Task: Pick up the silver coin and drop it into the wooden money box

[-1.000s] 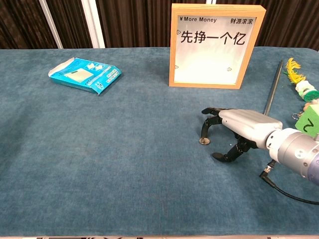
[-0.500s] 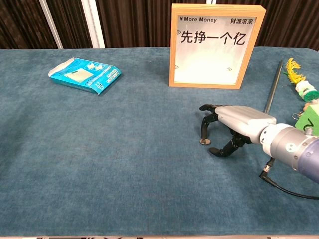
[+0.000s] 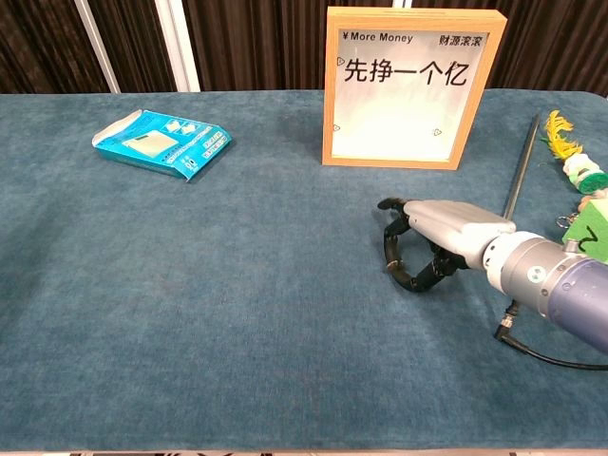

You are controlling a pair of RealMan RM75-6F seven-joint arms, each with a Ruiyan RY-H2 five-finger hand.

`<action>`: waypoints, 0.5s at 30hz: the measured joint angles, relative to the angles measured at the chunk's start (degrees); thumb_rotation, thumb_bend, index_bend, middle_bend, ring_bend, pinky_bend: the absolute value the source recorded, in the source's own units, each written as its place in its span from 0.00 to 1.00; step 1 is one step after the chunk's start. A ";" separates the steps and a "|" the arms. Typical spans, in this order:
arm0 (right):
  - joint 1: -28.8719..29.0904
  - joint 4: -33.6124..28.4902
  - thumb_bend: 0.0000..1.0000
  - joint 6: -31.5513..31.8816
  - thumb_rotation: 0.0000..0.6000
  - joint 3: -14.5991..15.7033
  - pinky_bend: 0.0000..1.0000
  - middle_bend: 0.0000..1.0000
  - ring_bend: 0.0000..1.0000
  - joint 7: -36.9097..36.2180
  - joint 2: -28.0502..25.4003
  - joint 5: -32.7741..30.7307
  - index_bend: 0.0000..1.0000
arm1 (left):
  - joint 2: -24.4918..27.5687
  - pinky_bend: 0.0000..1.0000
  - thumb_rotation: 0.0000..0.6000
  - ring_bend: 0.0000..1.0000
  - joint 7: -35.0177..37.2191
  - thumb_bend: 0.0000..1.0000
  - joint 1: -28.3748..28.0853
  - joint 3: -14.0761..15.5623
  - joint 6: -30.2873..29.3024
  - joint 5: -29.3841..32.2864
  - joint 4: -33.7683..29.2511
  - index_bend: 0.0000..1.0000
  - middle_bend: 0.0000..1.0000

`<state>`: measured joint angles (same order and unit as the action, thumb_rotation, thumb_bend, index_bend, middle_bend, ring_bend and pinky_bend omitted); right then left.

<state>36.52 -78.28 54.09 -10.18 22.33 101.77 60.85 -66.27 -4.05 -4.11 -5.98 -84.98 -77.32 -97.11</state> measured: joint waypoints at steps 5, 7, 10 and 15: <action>-0.32 0.31 0.61 1.50 1.00 -0.48 0.00 0.11 0.03 -1.78 0.72 0.66 0.80 | 0.08 0.00 1.00 0.00 0.21 0.46 0.04 0.01 0.07 0.13 -0.17 0.27 0.03; -0.56 0.65 0.61 2.28 1.00 -0.74 0.00 0.11 0.03 -2.98 1.19 1.09 0.81 | 0.14 0.00 1.00 0.00 0.31 0.46 0.06 -0.01 0.14 0.29 -0.30 0.27 0.03; -0.86 1.02 0.61 2.71 1.00 -0.97 0.00 0.11 0.03 -4.77 1.48 1.66 0.81 | 0.22 0.00 1.00 0.00 0.42 0.46 0.07 -0.03 0.26 0.45 -0.42 0.27 0.03; -1.31 0.32 0.61 3.69 1.00 -1.11 0.00 0.11 0.03 -6.57 0.60 3.39 0.81 | 0.30 0.00 1.00 0.00 0.41 0.46 0.05 -0.06 0.33 0.55 -0.53 0.27 0.03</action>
<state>35.21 -77.96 57.78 -11.29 15.76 102.37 64.24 -65.97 -3.64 -4.06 -6.04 -84.64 -76.78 -97.63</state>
